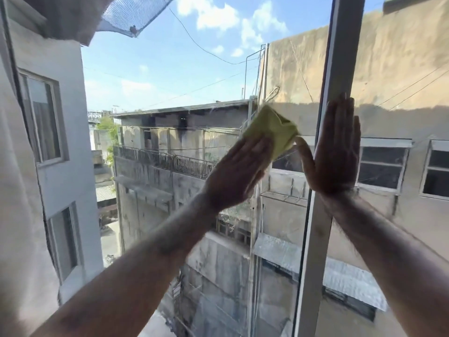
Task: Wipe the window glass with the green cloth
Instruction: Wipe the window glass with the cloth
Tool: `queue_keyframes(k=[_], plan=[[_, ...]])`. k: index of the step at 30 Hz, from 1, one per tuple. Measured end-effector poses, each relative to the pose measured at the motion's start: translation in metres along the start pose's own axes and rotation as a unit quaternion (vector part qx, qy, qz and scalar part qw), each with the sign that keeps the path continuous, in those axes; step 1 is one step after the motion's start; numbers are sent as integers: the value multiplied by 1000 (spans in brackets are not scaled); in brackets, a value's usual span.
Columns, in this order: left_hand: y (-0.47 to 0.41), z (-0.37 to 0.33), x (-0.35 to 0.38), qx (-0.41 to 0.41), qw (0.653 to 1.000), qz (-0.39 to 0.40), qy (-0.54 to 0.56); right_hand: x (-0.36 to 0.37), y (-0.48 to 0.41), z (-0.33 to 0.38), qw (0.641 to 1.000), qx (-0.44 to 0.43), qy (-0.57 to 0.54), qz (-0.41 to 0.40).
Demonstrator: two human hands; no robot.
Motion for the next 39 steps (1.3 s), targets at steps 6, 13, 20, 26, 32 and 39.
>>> queue_keyframes(k=[6,13,20,26,32,39], plan=[[144,55,-7,-102,994,46,-13,2,1,-1,1000,2,-6,5],[27,148,-59,-421,891,-167,20,0,0,0,1000,0,-2,5],[-10,-22,6,16,1000,-18,5,1,1,1,1000,-11,3,0],[99,56,-6,-101,994,-12,-25,2,-1,0,1000,-6,-1,13],[22,194,-75,-467,863,-194,-18,3,-1,-2,1000,1,-3,15],[-96,77,-38,-240,960,-139,-19,3,1,-1,1000,-1,-4,14]])
Point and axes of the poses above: each hand's wrist, its own y-axis away from the middle knuckle, its own x-axis out of the palm, z = x × y, the point moved 10 cm from there along -y, towards the middle knuckle, and after that the axes turned 12 degrees about -x, right-handed, at the moved point
